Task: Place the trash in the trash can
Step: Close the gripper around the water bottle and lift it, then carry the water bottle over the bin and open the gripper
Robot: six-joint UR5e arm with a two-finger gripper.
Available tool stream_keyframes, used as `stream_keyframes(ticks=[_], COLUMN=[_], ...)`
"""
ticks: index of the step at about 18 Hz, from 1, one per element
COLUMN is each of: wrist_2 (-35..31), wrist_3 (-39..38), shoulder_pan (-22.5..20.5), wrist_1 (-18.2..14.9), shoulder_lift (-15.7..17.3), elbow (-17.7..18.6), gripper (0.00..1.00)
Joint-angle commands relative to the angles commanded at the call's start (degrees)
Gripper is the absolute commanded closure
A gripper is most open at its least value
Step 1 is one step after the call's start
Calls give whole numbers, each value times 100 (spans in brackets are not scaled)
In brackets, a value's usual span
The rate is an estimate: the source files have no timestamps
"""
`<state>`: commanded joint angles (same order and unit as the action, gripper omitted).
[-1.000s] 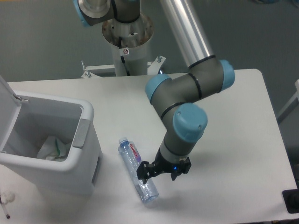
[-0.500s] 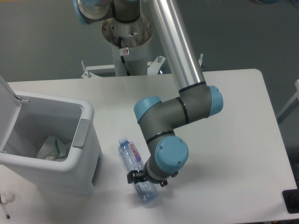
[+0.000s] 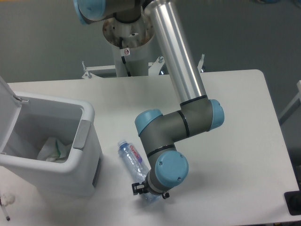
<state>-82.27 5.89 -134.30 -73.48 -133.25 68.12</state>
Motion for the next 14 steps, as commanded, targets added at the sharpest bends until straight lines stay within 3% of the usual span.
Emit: stream_keyframes(ticks=[5,10,12,14], wrist_2=[342,1491,2063,2581], wrist_3=[35,9,44,61], shoulder_pan=[-79,-228,-316,-386], wrist_1=[376,2062,2468,2654], shoulder_lift=[606,1300,1485,1661], elbow=[-26,-53,-97,-236], gripper=[75,75,75,75])
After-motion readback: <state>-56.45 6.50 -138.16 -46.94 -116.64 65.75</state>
